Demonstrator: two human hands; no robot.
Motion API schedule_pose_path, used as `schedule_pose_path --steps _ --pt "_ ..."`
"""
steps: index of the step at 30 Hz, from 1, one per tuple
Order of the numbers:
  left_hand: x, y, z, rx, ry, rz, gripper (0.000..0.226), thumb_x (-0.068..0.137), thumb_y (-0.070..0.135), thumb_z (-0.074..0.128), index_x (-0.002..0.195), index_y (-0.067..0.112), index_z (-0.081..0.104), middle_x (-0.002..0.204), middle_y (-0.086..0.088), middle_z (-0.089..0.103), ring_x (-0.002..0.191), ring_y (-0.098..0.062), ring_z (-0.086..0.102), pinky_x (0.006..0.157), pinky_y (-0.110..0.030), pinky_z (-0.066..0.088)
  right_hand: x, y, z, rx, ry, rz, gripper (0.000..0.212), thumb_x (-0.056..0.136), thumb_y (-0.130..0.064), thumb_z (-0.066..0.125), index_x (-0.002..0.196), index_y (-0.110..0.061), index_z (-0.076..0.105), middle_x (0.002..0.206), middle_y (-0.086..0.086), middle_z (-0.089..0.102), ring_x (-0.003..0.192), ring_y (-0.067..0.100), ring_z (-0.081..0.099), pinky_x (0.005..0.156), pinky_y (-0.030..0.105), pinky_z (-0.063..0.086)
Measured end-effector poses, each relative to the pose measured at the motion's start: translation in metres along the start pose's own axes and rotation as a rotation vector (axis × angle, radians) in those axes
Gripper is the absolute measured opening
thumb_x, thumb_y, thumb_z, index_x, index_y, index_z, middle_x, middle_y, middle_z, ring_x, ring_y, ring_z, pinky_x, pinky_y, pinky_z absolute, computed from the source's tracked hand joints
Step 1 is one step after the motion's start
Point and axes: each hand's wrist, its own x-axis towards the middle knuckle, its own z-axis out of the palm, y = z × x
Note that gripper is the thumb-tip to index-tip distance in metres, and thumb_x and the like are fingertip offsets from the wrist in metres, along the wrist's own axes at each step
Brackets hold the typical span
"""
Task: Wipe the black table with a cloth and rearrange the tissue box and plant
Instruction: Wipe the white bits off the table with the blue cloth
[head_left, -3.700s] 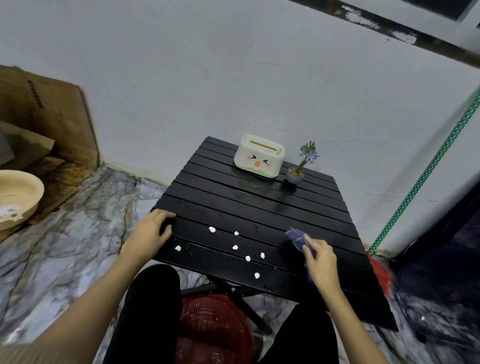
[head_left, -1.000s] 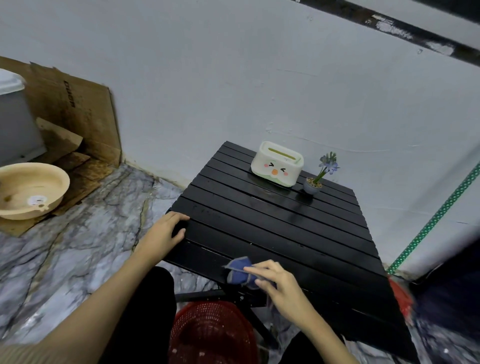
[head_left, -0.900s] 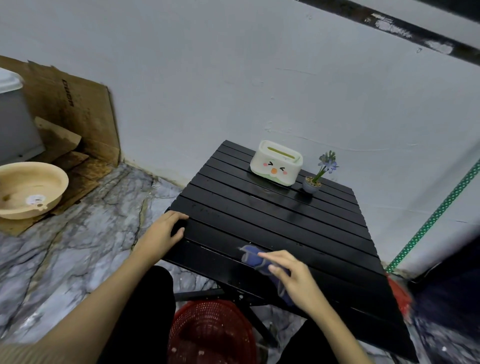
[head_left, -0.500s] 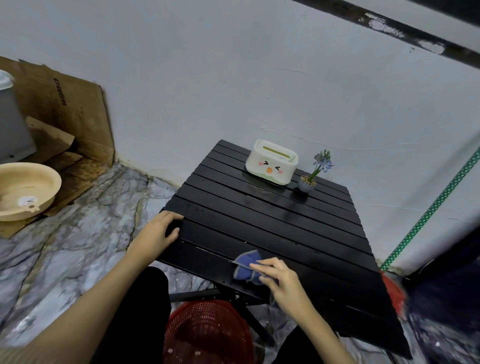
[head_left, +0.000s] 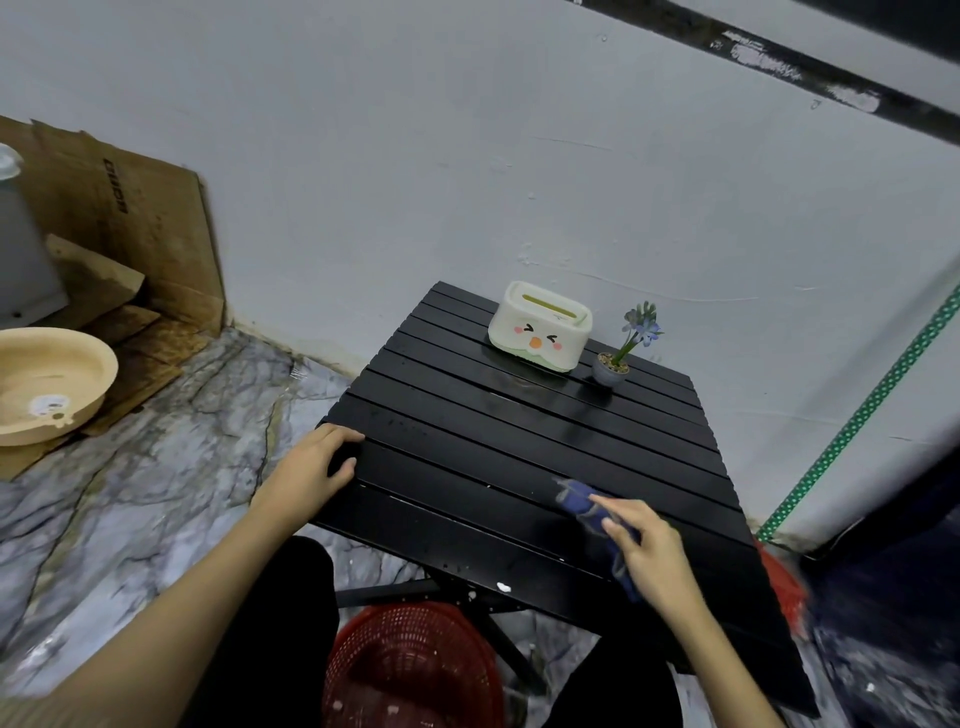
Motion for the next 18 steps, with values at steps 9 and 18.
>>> schedule_pose_path --steps 9,18 --pt "0.0 -0.001 -0.001 -0.003 -0.003 0.0 0.026 0.084 0.009 0.055 0.11 0.013 0.056 0.116 -0.007 0.058 0.107 -0.023 0.056 0.093 -0.035 0.043 -0.046 -0.036 0.06 -0.082 -0.338 -0.168 0.034 0.087 -0.019 0.043 0.114 -0.027 0.061 0.105 -0.013 0.049 0.102 -0.015 0.034 0.09 0.0 0.027" --pt "-0.002 0.002 -0.001 -0.002 0.018 0.004 0.026 0.083 0.006 0.057 0.109 0.01 0.058 0.114 -0.009 0.06 0.107 -0.025 0.056 0.093 -0.036 0.043 -0.02 -0.01 -0.006 0.048 0.027 -0.022 0.037 0.084 -0.009 0.059 0.097 -0.043 0.064 0.096 -0.017 0.067 0.095 0.005 0.06 0.078 -0.001 0.035"
